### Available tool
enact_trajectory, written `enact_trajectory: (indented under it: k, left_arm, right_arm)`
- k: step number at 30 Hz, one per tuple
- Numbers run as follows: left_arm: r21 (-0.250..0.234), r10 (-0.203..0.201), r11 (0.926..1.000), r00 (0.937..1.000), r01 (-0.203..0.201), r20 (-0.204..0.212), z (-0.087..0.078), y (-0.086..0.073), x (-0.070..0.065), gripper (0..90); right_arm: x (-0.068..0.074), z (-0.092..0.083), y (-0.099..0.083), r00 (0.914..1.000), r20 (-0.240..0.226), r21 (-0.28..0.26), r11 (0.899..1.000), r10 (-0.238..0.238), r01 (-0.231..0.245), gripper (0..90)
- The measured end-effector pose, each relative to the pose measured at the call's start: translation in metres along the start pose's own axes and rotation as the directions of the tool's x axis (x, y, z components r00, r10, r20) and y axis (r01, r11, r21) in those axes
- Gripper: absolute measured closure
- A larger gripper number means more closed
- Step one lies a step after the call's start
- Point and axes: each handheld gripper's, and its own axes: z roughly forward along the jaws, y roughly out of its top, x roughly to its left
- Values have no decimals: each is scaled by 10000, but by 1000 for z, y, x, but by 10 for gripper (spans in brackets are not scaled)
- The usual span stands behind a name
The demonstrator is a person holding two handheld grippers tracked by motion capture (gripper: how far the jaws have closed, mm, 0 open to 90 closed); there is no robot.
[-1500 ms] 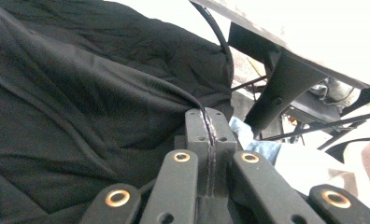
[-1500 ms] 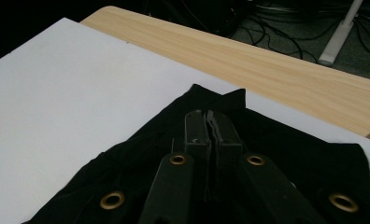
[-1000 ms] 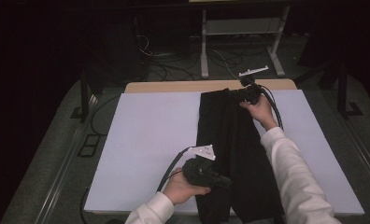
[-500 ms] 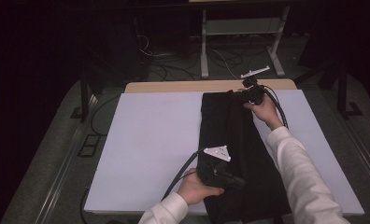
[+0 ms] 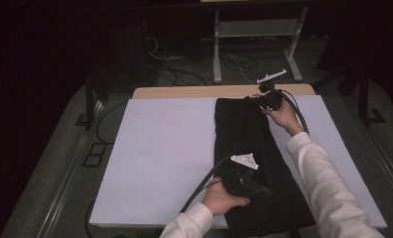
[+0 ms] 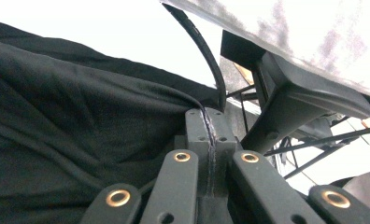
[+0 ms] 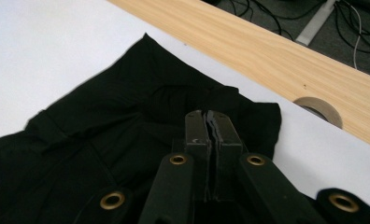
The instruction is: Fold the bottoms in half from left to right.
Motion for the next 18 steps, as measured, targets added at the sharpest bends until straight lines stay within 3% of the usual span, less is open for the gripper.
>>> enact_trajectory:
  k: [18]
  left_arm:
    - [40, -91, 10000, 9994, 90, 326, 36, 14, 2, 887]
  right_arm:
    - [-13, -4, -7, 9987, 456, 169, 9997, -206, 199, 864]
